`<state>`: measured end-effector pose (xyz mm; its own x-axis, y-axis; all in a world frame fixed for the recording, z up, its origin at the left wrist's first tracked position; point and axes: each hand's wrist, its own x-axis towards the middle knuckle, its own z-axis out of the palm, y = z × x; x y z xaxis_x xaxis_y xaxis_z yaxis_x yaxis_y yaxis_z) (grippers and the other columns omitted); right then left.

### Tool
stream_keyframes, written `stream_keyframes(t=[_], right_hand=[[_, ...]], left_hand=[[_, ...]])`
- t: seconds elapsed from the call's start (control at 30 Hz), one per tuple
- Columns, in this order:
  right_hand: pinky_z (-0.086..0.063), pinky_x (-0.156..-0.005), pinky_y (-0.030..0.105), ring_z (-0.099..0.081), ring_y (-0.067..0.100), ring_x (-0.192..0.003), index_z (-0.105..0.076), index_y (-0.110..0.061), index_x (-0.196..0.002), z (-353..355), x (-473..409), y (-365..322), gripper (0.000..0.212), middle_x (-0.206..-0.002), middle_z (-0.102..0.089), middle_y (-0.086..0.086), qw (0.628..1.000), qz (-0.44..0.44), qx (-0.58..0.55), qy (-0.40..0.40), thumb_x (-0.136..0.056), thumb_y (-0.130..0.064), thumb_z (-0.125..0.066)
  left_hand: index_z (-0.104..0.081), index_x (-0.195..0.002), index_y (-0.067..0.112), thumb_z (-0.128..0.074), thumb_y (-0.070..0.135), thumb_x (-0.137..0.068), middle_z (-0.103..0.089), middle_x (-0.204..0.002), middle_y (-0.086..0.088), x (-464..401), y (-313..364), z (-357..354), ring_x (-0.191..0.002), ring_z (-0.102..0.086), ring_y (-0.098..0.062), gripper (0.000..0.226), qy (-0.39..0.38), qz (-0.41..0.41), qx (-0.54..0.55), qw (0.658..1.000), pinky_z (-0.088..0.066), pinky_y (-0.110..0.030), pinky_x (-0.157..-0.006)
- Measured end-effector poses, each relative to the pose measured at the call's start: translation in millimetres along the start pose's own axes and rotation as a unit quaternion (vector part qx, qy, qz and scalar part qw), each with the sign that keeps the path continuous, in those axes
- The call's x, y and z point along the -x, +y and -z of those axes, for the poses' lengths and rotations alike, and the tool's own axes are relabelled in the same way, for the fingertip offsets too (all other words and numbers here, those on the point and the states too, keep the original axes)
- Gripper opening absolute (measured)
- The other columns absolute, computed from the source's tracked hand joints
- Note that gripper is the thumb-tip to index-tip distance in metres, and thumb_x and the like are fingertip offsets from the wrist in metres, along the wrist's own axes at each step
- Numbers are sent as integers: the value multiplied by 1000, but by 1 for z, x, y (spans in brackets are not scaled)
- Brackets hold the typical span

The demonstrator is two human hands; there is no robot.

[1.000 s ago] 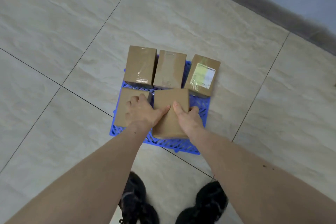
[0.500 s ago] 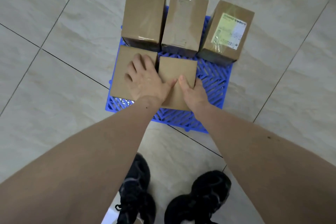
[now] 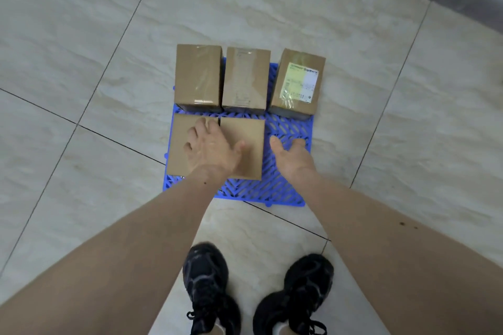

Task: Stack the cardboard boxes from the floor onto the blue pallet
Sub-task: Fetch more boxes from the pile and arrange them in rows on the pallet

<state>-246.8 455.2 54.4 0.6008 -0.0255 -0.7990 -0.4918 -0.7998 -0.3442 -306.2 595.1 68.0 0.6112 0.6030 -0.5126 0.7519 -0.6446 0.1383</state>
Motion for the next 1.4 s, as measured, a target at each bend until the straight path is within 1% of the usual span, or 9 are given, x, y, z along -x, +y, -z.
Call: stream_keyframes(t=[0.1, 0.23, 0.33, 0.5, 0.63, 0.87, 1.0, 1.13, 1.4], right_hand=[[-36, -102, 35, -44, 32, -131, -32, -5, -145, 47, 25, 3, 69, -145, -45, 16, 1000, 1, -3, 26, -98, -53, -42], [-37, -98, 33, -48, 31, -127, -38, -6, -143, 111, 62, 11, 64, -139, -50, 16, 999, -4, -15, 50, -99, -52, -39], [-35, -101, 32, -47, 30, -129, -40, -7, -143, 159, 89, 17, 62, -139, -52, 14, 996, -20, -41, 81, -99, -51, -40], [-35, -100, 33, -47, 30, -128, -40, -6, -142, 232, 127, 35, 61, -137, -52, 13, 987, -22, -98, 123, -100, -50, -38], [-37, -100, 33, -48, 30, -127, -42, -6, -140, 284, 143, 59, 60, -137, -52, 15, 979, -20, -135, 154, -100, -51, -38], [-37, -98, 33, -48, 31, -127, -45, -5, -138, 378, 146, 142, 61, -137, -53, 14, 977, -12, -138, 162, -99, -53, -39], [-38, -97, 33, -49, 31, -125, -46, -5, -137, 442, 141, 208, 61, -136, -54, 14, 976, -22, -137, 171, -100, -52, -38], [-38, -92, 31, -51, 30, -122, -48, -5, -134, 496, 134, 276, 60, -133, -55, 13, 974, -38, -141, 174, -99, -53, -38], [-39, -96, 36, -50, 31, -122, -46, -6, -135, 583, 109, 384, 60, -134, -54, 14, 960, -89, -190, 187, -99, -53, -38]], left_hand=[[-36, -137, 10, -53, 57, -88, -38, -142, -10, 24, 27, 29, -129, -34, -30, 71, -19, -32, -6, 999, -33, -45, -100], [-35, -135, 11, -48, 57, -90, -48, -134, -10, 55, 67, 68, -126, -42, -29, 66, -41, -76, -9, 996, -38, -44, -97], [-40, -130, 12, -44, 59, -92, -55, -129, -9, 76, 98, 97, -122, -49, -30, 60, -69, -113, -28, 991, -38, -45, -99], [-45, -123, 14, -44, 57, -93, -59, -120, -9, 106, 170, 136, -112, -55, -32, 52, -74, -184, -38, 979, -43, -43, -91], [-45, -127, 9, -43, 55, -94, -59, -121, -13, 137, 238, 145, -113, -55, -34, 57, -56, -239, -59, 968, -44, -44, -91], [-46, -127, 13, -43, 54, -94, -57, -124, -6, 207, 355, 105, -118, -52, -29, 52, -77, -302, -58, 948, -42, -44, -96], [-47, -129, 16, -44, 53, -94, -56, -126, -4, 253, 423, 67, -120, -51, -27, 52, -93, -308, -49, 946, -41, -44, -99], [-47, -129, 15, -45, 53, -94, -56, -126, -5, 297, 495, 32, -119, -51, -26, 52, -108, -313, -40, 943, -42, -44, -97], [-47, -129, 16, -44, 54, -95, -57, -123, -3, 347, 621, -32, -116, -53, -25, 51, -130, -359, -78, 921, -46, -45, -93]])
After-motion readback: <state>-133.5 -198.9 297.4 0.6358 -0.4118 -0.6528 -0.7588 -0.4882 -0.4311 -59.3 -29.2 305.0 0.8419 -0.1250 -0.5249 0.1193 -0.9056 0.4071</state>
